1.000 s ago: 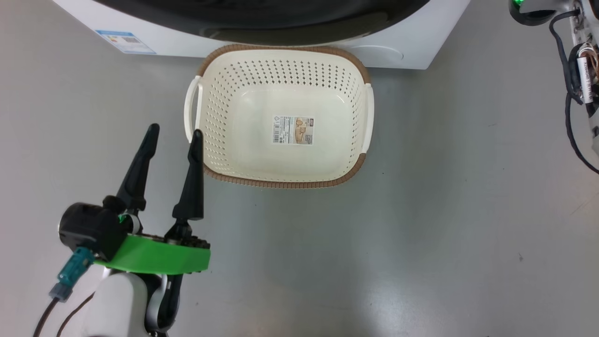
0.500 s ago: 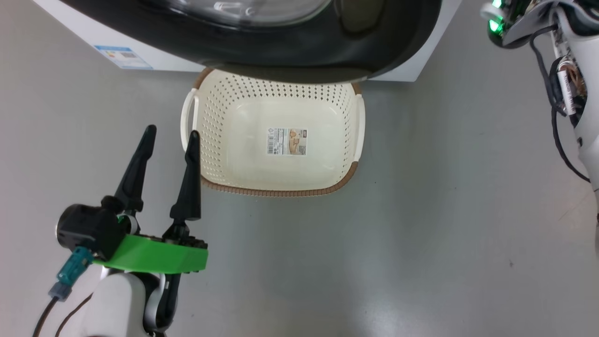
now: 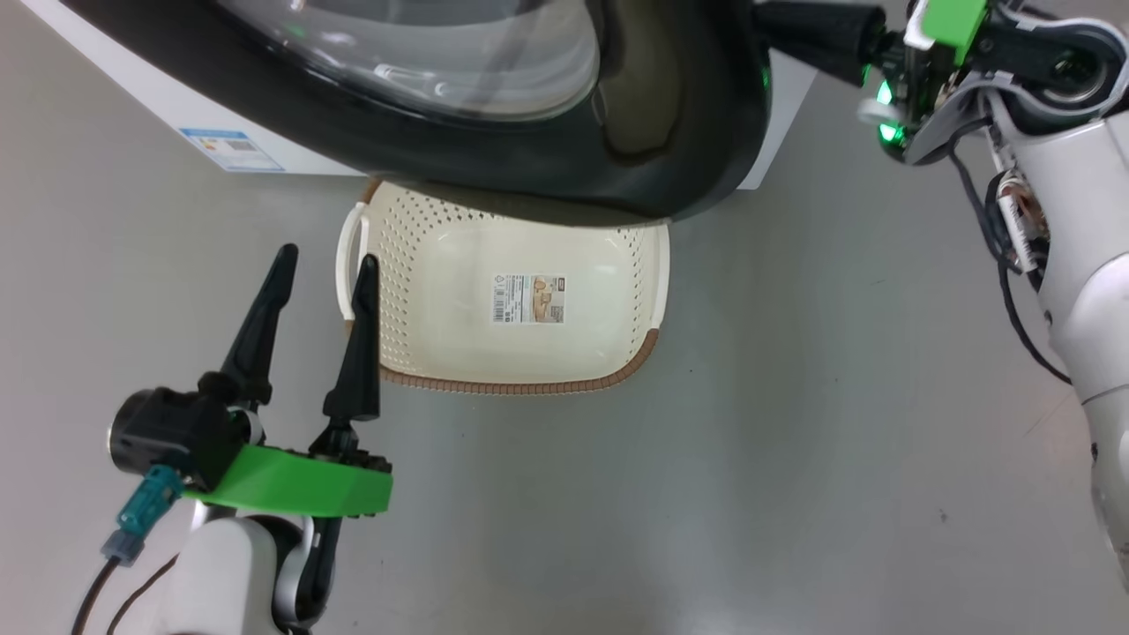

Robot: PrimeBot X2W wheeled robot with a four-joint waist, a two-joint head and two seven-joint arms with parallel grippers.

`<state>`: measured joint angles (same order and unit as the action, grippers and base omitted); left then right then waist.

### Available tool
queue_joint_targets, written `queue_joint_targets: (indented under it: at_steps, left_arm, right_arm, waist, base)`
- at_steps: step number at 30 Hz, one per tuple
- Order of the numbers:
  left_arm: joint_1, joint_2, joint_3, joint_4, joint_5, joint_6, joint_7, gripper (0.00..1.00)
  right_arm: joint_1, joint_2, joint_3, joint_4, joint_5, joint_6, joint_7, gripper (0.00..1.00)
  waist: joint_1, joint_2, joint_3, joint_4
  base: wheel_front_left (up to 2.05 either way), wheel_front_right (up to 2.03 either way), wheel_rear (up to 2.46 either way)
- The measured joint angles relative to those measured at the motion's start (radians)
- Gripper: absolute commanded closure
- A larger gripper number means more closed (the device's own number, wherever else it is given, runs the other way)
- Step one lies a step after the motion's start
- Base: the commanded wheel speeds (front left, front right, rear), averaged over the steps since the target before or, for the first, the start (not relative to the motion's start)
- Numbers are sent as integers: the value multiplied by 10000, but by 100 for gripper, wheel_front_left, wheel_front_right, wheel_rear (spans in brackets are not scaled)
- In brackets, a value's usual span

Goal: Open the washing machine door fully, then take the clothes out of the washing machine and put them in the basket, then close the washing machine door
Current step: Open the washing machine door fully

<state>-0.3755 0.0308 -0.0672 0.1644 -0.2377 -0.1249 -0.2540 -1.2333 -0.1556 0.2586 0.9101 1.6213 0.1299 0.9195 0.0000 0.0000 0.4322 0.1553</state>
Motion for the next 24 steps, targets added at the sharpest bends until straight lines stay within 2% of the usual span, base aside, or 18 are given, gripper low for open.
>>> queue_joint_targets:
  at_steps: [4,8,9,10,11,18,24]
  left_arm:
    - [6,0,61,105,0,2,0,0]
    - [11,0,75,219,-12,4,0,0]
    - [12,0,75,226,-19,4,0,0]
    - [12,0,77,221,-48,4,0,0]
    - [12,0,79,178,-151,4,0,0]
    - [12,0,73,148,-186,12,0,0]
    - [17,0,209,142,-173,25,0,0]
  right_arm:
    - [120,77,52,25,-29,0,15,100]
    - [231,115,6,40,-94,0,-443,100]
    - [244,138,-40,31,-198,0,-773,66]
    - [272,146,-98,-21,-297,0,-1106,40]
    - [351,136,-226,-192,-481,0,-1825,0]
    - [1131,-33,-401,-1335,-1124,0,-3754,0]
    - [2161,-621,219,-2926,-2782,0,-6454,0]
  waist:
    - [0,0,-106,-61]
    - [0,0,-154,-110]
    - [1,0,-155,-124]
    - [0,0,-148,-140]
    - [0,0,-116,-178]
    - [0,0,-88,-295]
    - [0,0,-122,-510]
  base:
    - [0,0,0]
    - [0,0,0]
    - [0,0,0]
    - [0,0,0]
    - [0,0,0]
    - [0,0,0]
    - [0,0,0]
